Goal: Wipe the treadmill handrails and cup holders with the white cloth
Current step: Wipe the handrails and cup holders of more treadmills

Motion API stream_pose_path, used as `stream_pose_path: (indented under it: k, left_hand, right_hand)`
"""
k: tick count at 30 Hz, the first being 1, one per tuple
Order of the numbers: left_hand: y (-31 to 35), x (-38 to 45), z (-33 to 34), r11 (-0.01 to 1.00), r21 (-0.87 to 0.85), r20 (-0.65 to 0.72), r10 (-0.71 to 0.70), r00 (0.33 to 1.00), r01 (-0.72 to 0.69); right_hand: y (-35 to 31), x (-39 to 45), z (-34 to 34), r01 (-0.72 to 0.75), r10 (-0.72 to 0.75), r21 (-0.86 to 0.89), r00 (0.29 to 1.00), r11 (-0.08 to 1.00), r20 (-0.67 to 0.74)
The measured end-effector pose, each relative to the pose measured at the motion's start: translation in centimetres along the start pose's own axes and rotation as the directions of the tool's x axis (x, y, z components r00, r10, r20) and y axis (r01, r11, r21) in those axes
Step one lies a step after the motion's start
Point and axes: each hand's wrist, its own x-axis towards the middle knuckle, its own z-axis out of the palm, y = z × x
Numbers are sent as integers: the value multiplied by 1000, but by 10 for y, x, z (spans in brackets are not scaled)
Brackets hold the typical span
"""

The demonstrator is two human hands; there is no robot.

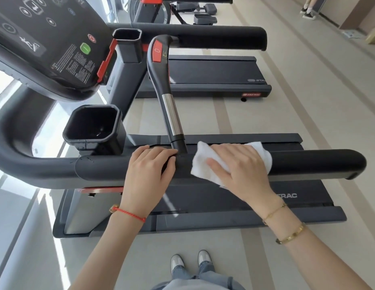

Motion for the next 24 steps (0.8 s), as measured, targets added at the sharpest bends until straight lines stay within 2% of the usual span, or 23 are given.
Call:
stream_pose_path:
  k: [2, 4, 5, 7, 10, 13, 24]
  left_hand:
    - [1, 1, 0, 1000, -1, 7, 0, 1000, 0]
    - [2, 1, 0, 1000, 1, 13, -2, 1000, 2]
    - [2, 1, 0, 1000, 3, 16, -6, 1000, 6]
    - [3, 3, 0, 1000, 3, 29, -20, 999, 20]
    - [6, 6, 1, 998, -10, 59, -67, 996, 68]
    - [15, 11, 7, 995, -37, 82, -92, 992, 95]
    - [106, 40, 62, 993, -100, 114, -55, 992, 67]
  right_hand:
    - [13, 8, -7, -169, 174, -94, 983, 981, 52]
    - [11, 22, -4, -277, 299, -134, 937, 951, 181]
    - [4, 29, -1, -275, 297, -122, 927, 954, 228]
    - [-17, 34, 8, -155, 167, -70, 964, 985, 207]
    - [-30, 23, 13, -12, 11, 16, 999, 1000, 47]
    - [-11, 2, 12, 96, -94, 24, 992, 995, -86]
    - [97, -31, -26, -128, 126, -79, 991, 989, -32]
